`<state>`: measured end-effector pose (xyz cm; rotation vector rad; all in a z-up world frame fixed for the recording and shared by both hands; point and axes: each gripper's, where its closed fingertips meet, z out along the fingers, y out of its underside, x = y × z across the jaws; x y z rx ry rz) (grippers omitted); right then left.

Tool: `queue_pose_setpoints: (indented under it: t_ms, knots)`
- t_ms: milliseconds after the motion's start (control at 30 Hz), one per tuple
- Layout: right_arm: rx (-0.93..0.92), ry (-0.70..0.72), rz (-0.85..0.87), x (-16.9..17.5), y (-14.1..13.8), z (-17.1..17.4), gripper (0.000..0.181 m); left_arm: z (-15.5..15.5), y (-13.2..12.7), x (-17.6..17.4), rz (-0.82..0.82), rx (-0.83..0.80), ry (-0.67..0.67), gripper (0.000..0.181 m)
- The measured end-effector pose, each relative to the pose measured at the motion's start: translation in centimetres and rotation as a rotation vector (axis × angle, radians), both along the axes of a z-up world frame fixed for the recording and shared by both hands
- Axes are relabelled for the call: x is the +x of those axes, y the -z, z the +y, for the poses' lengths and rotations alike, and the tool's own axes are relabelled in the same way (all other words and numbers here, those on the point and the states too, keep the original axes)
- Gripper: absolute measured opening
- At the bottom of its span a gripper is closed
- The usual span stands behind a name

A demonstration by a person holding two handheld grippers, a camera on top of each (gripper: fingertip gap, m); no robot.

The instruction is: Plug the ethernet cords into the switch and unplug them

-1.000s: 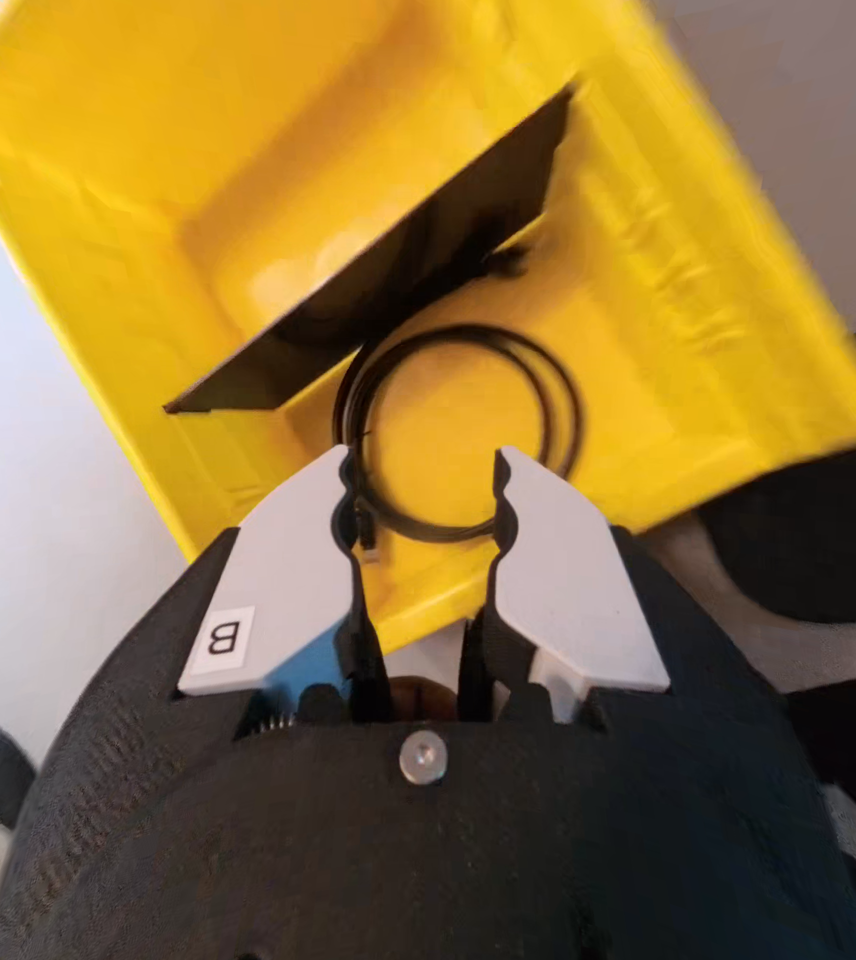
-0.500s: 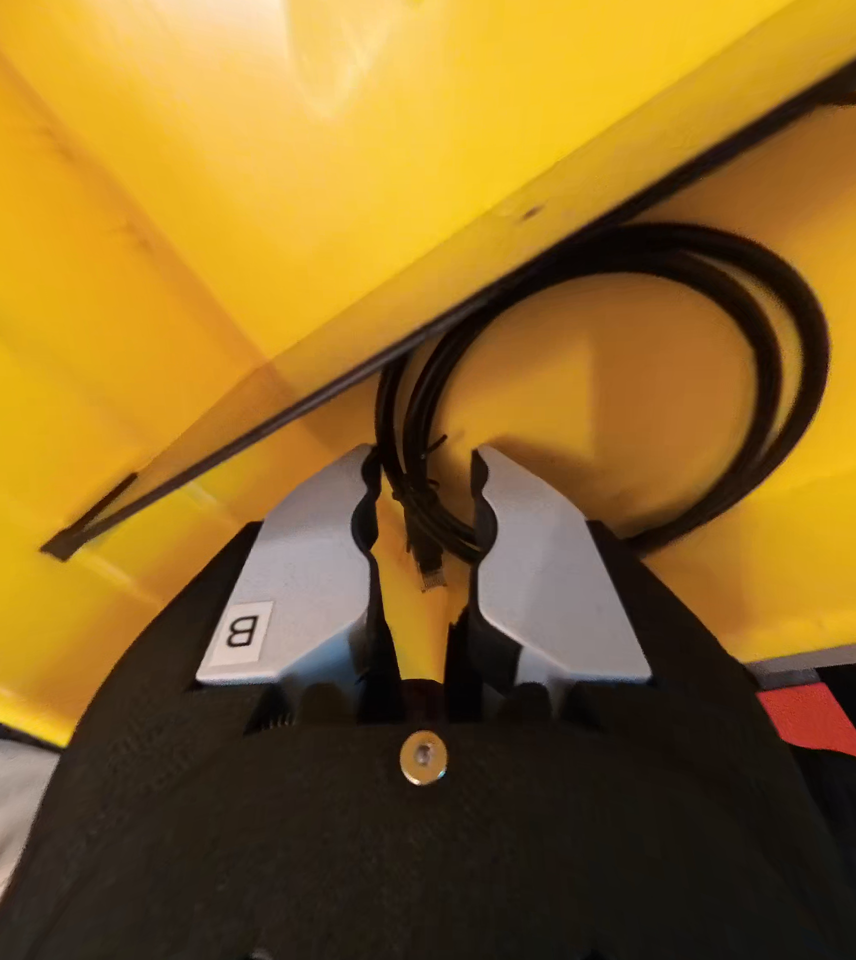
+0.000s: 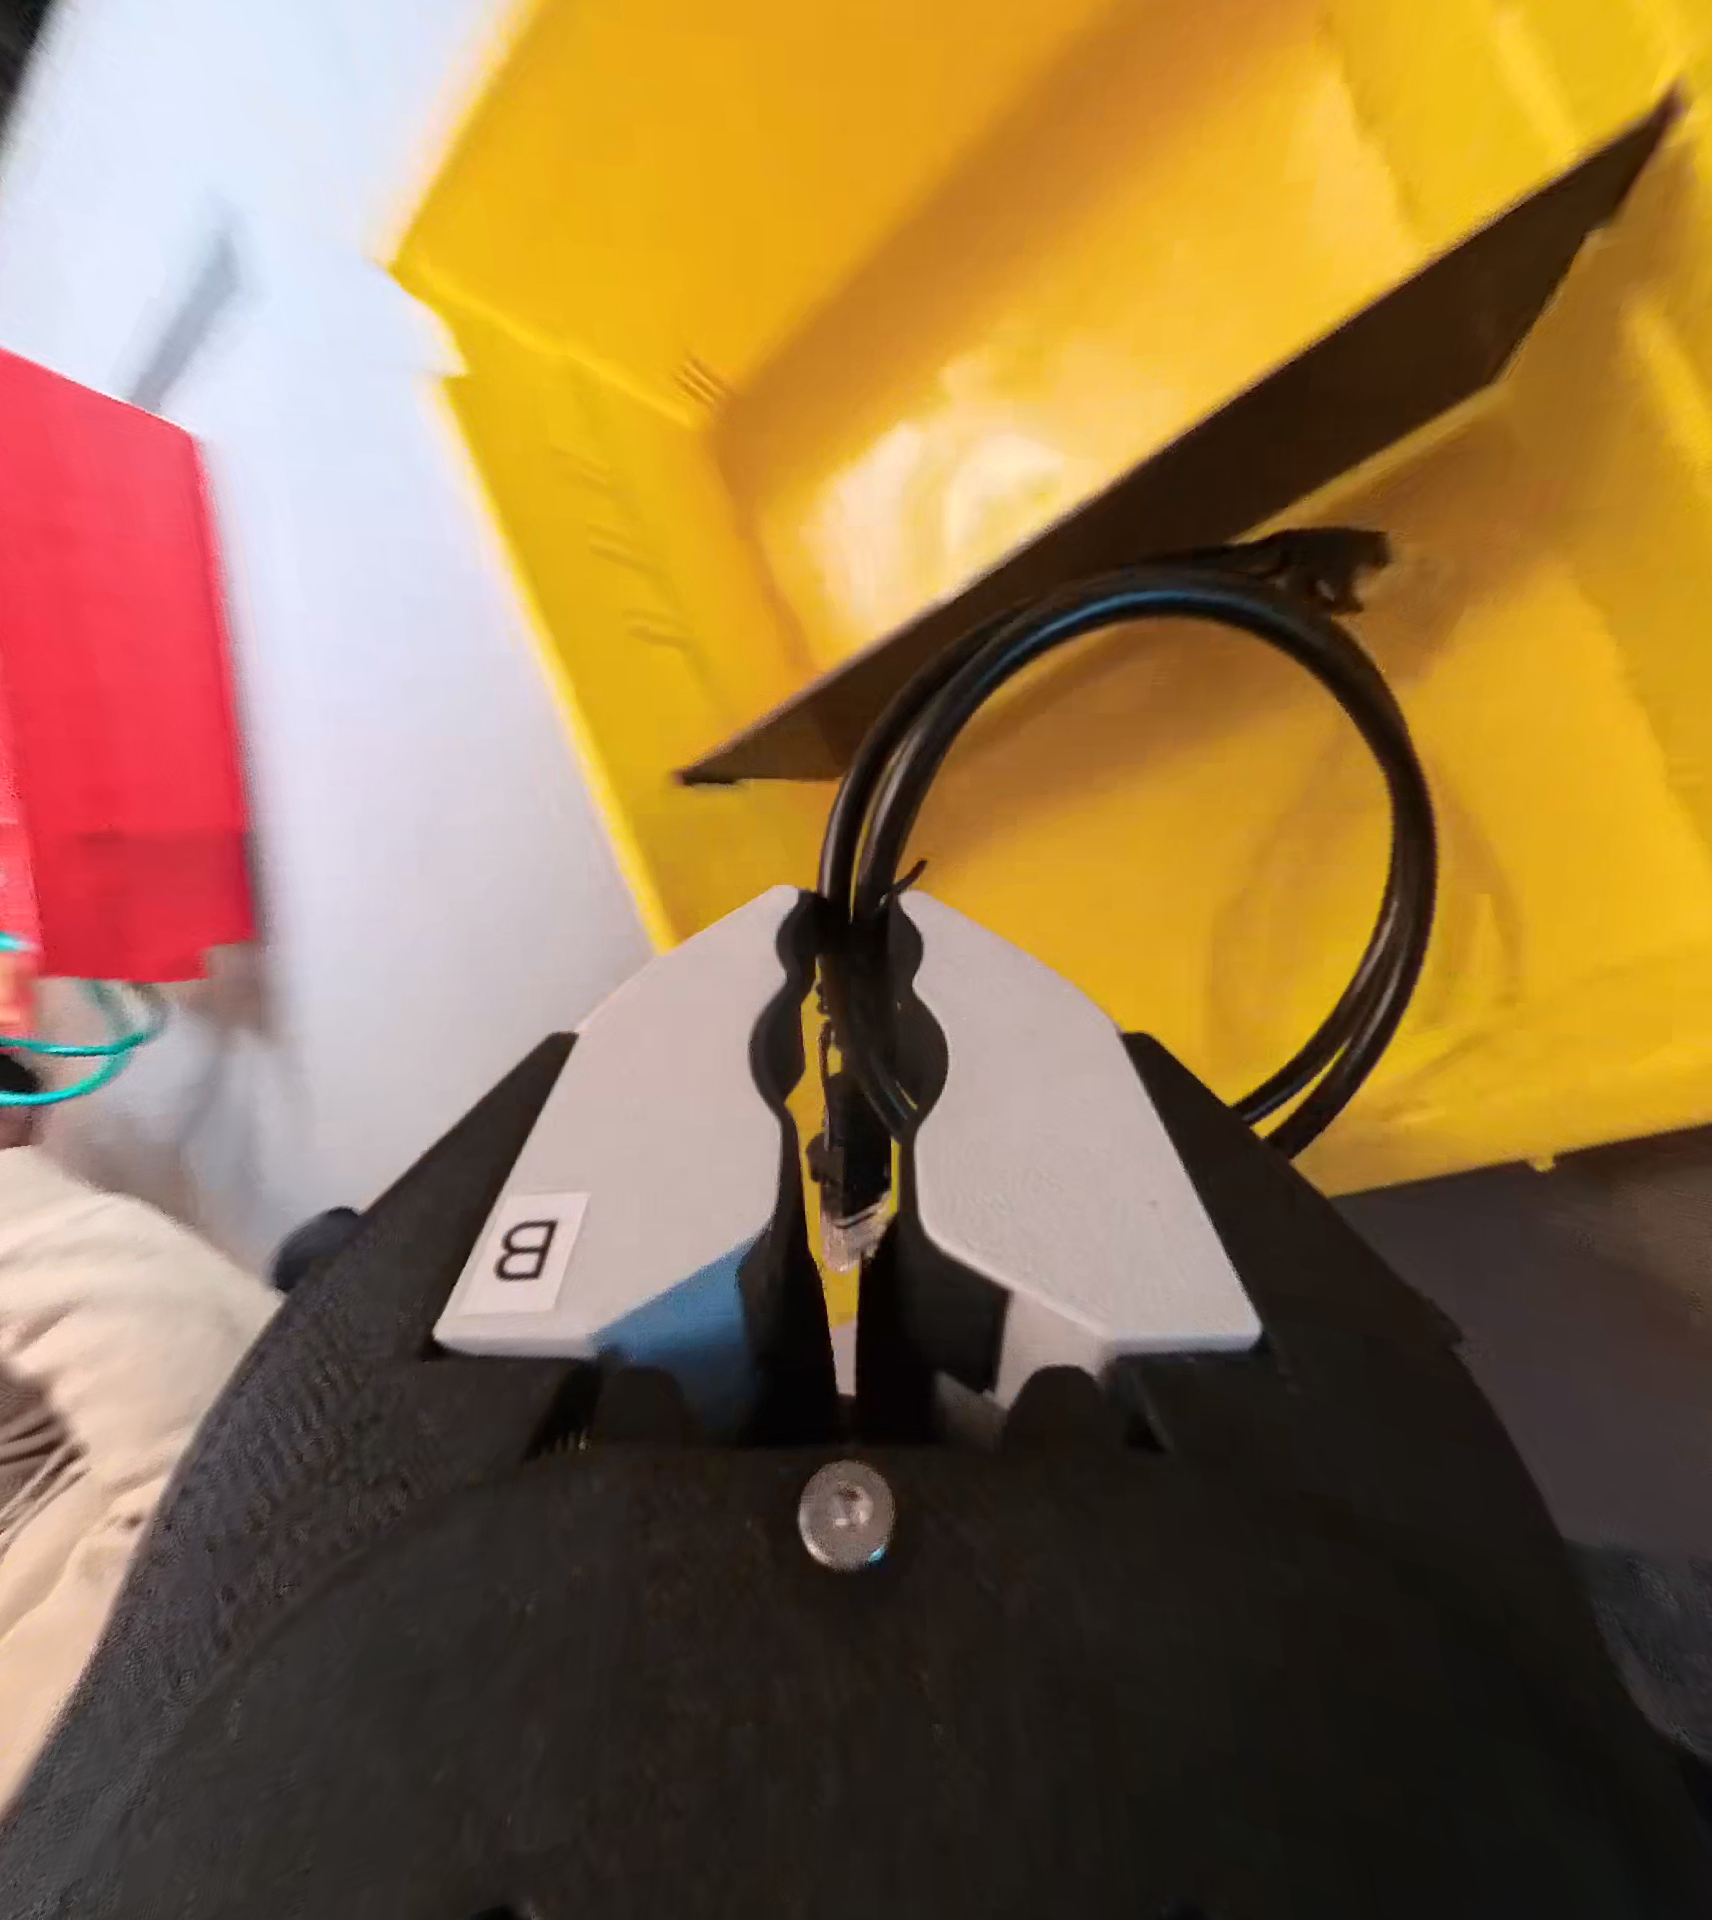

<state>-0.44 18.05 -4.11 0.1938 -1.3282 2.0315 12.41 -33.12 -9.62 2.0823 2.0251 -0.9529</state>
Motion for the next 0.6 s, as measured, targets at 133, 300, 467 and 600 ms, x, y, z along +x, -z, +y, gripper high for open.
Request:
queue_pose_setpoints:
  t_ms: [133,300,467,600]
  knots:
    - [0.025,-0.005,0.018,0.4,0.3,-0.3,0.072,1.1,-7.3,0.3,0.32,-0.273,0.01,0.012]
    - [0.077,-0.03,0.01,0.7,1.0,-1.0,0.071,7.8,-14.2,-0.8,0.817,-0.474,0.218,0.012]
    - [0.149,-0.148,0.003,2.4,2.0,-1.9,0.071,19.3,-13.8,-2.5,1.161,-0.278,0.488,0.011]
    - [0.152,-0.238,-0.009,4.5,1.8,-2.1,0.071,26.3,-11.1,-3.3,1.251,-0.163,0.606,0.011]
